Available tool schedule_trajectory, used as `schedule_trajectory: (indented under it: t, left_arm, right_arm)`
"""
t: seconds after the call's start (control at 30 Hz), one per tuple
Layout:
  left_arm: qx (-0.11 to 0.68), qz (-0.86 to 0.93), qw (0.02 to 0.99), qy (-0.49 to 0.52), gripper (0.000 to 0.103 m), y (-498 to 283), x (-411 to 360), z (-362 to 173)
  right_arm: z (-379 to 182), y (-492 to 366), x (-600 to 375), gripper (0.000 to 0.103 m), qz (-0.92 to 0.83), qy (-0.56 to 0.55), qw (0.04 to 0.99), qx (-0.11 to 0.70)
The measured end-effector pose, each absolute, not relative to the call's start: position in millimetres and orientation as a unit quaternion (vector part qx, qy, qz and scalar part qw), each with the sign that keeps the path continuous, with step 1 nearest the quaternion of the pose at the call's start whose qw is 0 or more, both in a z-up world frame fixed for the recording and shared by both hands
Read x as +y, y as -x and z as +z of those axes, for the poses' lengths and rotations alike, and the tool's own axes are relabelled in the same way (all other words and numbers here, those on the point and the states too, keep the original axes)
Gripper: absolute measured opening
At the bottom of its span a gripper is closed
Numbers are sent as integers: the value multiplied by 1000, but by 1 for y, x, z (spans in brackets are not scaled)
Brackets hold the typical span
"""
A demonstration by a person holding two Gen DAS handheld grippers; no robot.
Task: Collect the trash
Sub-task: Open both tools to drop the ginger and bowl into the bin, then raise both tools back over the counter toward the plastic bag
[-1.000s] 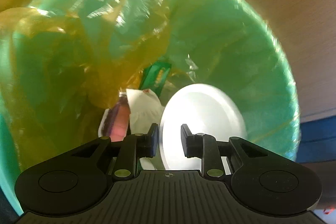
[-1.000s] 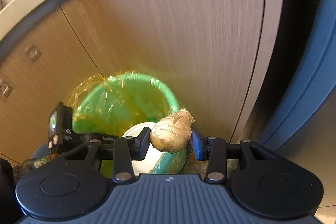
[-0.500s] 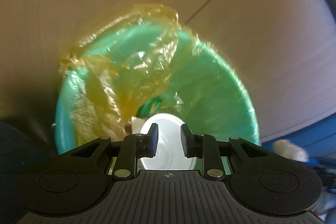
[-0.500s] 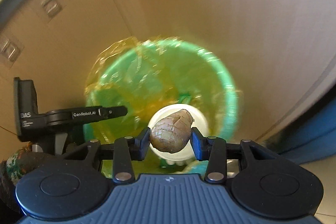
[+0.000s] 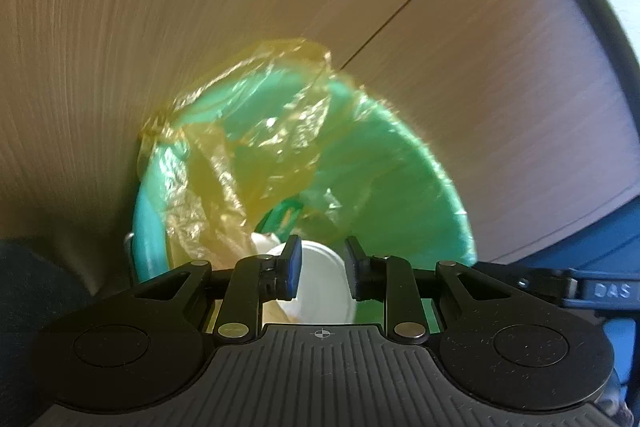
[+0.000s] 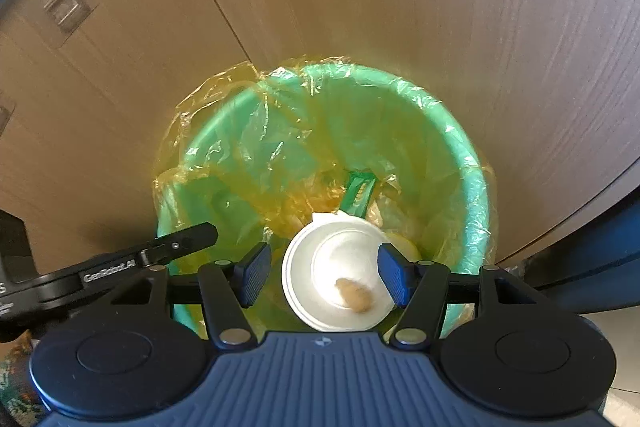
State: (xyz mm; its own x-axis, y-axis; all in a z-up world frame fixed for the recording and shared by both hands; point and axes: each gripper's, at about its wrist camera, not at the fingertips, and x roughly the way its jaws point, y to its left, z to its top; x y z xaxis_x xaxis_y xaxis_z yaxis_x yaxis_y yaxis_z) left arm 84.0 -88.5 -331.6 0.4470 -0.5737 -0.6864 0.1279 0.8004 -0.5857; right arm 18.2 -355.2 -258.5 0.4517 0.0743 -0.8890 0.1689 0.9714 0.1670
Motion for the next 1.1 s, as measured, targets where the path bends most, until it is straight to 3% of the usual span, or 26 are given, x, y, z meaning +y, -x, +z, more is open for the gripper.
schedule_trajectory:
  t: [0.2, 0.4, 0.5, 0.67, 0.77, 0.87, 1.0, 1.1]
  left_arm:
    - [428, -251, 837, 230, 26, -77, -77, -268]
    - [309, -307, 869, 236, 26, -76, -72, -145]
    - [259, -302, 888, 231, 26, -73, -64, -81]
    - [183, -235, 929, 219, 26, -66, -28, 20]
    - [139, -196, 941, 238, 26, -62, 6, 63]
    - [117, -151, 954, 232, 26, -56, 34, 80]
    - [176, -133, 951, 215, 26, -65, 59, 74]
    - [177, -116, 955, 205, 26, -61, 81, 71]
  right_arm:
    - [-213, -23, -345, 60, -22, -82, 873, 480]
    - [-86, -29, -316, 60, 6, -24, 944, 330]
    - [-24, -40, -298, 65, 13, 1, 966, 260]
    - [60, -78, -262, 66, 28, 10, 980, 196]
    - [96, -113, -250, 80, 51, -26, 980, 190]
    - [105, -151, -236, 80, 57, -37, 976, 208]
    - [91, -200, -204, 81, 65, 8, 967, 246]
    - [71, -241, -178, 81, 46, 59, 961, 267]
